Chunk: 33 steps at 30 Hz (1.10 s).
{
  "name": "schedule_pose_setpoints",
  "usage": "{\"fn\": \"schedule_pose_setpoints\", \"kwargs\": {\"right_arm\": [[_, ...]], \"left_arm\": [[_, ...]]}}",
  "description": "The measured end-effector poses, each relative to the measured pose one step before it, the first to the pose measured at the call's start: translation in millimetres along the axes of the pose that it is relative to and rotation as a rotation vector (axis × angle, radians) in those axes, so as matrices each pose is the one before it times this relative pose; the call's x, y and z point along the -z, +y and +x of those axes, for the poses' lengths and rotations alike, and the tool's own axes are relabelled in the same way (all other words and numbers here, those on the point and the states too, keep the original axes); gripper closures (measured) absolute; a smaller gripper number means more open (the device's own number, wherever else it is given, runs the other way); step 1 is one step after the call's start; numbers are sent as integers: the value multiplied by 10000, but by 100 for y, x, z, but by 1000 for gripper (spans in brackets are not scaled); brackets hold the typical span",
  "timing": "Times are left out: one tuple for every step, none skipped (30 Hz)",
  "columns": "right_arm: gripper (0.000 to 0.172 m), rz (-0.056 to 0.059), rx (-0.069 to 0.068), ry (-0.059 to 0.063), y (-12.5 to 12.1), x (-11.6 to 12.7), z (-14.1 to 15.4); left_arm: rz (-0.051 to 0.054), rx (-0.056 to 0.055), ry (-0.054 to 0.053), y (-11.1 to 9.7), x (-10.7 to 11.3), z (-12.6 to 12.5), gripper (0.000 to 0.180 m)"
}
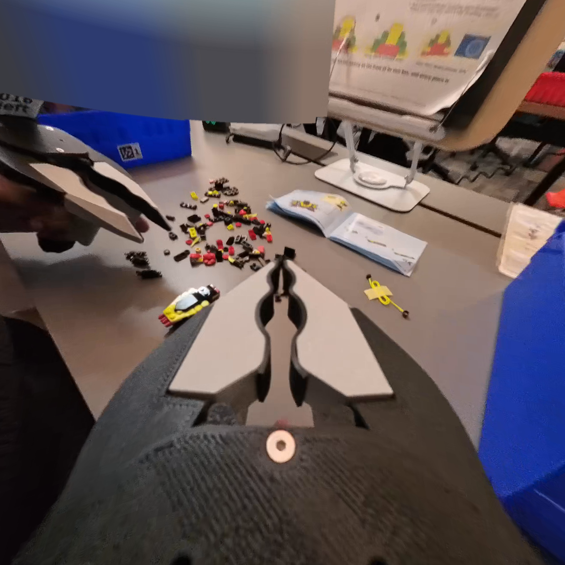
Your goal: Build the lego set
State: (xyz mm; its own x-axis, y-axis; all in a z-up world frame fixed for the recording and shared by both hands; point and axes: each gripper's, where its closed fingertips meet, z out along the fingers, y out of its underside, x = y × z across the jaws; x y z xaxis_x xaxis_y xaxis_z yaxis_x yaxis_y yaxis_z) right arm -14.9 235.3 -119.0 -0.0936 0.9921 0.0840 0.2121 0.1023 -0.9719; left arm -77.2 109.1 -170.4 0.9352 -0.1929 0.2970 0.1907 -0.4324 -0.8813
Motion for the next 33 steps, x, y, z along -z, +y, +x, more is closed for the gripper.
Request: {"fn": "schedule_pose_setpoints", "kwargs": {"right_arm": [[172, 149, 164, 338, -216, 181, 437], [172, 31, 115, 413, 34, 64, 606], [172, -113, 11, 293, 275, -59, 441], [172, -242, -43, 63, 438, -103, 95], [172, -262, -35, -11, 420, -91, -59], [172, -160, 66, -74, 228, -20, -224], [172, -33, 210, -245, -19, 118, -565], [172, 62, 277, -193, -211, 208, -541], [172, 116, 320, -66, -295, 249, -369], [172, 178, 370, -84, -338, 224, -382], [172, 153, 343, -15, -236, 168, -242], [172, 72, 286, 24, -97, 68, -116], [172, -9, 210, 4, 57, -38, -81], [172, -55, 118, -29, 150, -123, -71], [172, -70, 23, -40, 214, -165, -83], [172, -77, -47, -47, 235, -175, -61], [170, -70, -82, -70, 194, -138, -76], [166, -59, -103, -67, 128, -98, -39], [164, -28, -116, -51, 76, -53, -3], [162, 2, -117, -58, 37, -13, -18], [161, 9, -111, -58, 30, 2, -15], [160, 3, -104, -29, 21, -10, 25], [160, 0, -98, -21, 18, -18, 33], [159, -6, -93, -29, 46, -32, 1], [160, -34, -94, -41, 102, -67, -7], [160, -73, -95, -75, 149, -91, -59], [160, -94, -98, -101, 187, -109, -96], [160, -95, -104, -87, 198, -110, -70], [160, -86, -99, -66, 171, -114, -44], [160, -58, -83, -54, 132, -93, -18], [160, -26, -71, -27, 79, -63, 14], [160, -4, -65, -6, 38, -43, 47], [160, 3, -64, -12, 19, -37, 30]], "left_arm": [[129, -153, -73, -241, 136, -18, 152], [94, -132, -100, -201, 91, -76, 157], [61, -91, -100, -138, 25, -89, 161], [23, -41, -67, -69, -33, -69, 164], [0, -36, -6, -15, -88, -3, 166], [-20, -52, 43, 22, -133, 48, 170], [-49, -57, 48, 49, -172, 46, 175], [-68, -47, 30, 69, -201, 26, 179], [-58, -24, 4, 55, -196, -3, 180], [-47, -8, -1, 59, -160, 12, 180], [-54, 3, 5, 102, -140, 48, 180], [-59, -17, 34, 116, -79, 101, 180], [-39, -41, 16, 60, -40, 78, 180], [-9, -54, -15, 0, 1, 36, 180], [19, -56, -23, -44, 36, -3, 180], [25, -37, -22, -53, 30, -30, 180], [13, 1, -13, -27, 15, -51, 180], [-3, 35, 8, 38, -6, -43, 180], [-21, 56, 24, 61, -31, -39, 180], [-24, 66, 26, 74, -54, -38, 180], [-15, 63, 27, 55, -48, -35, 180], [-10, 55, 23, 57, -36, -31, 179], [-21, 54, 21, 70, -40, -29, 177], [-28, 50, 27, 62, -8, -3, 176], [-16, 36, 26, 42, -7, 0, 175], [-2, 23, 8, 10, 18, -11, 174], [7, 16, -3, -12, 15, -29, 174], [8, 21, 3, -1, 1, -34, 173], [-1, 35, 15, 6, -19, -25, 173], [-17, 53, 26, 42, -31, -28, 172], [-29, 67, 34, 74, -48, -29, 171], [-25, 72, 34, 60, -32, -39, 171], [-9, 70, 32, 34, -33, -30, 170]]}}
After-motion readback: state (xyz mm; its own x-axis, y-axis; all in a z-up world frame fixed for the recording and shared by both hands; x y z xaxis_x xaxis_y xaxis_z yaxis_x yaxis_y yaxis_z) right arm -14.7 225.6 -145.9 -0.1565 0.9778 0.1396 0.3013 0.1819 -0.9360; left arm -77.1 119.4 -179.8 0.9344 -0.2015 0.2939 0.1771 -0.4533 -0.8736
